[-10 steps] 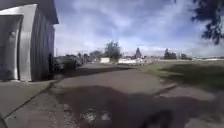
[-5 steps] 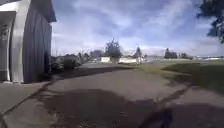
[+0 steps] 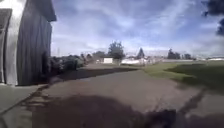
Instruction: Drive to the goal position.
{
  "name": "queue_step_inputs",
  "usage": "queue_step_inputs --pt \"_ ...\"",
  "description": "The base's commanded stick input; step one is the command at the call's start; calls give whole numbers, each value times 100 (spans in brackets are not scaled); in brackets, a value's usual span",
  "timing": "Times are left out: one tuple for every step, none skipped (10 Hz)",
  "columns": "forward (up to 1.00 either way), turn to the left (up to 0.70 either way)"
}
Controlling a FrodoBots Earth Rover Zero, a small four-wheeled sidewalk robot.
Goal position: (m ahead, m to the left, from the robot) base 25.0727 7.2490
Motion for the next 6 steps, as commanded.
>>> queue_step_inputs --pt "70 2" --pt "70 2" --pt "70 2" --pt "70 2" --pt "70 2" --pt "70 2"
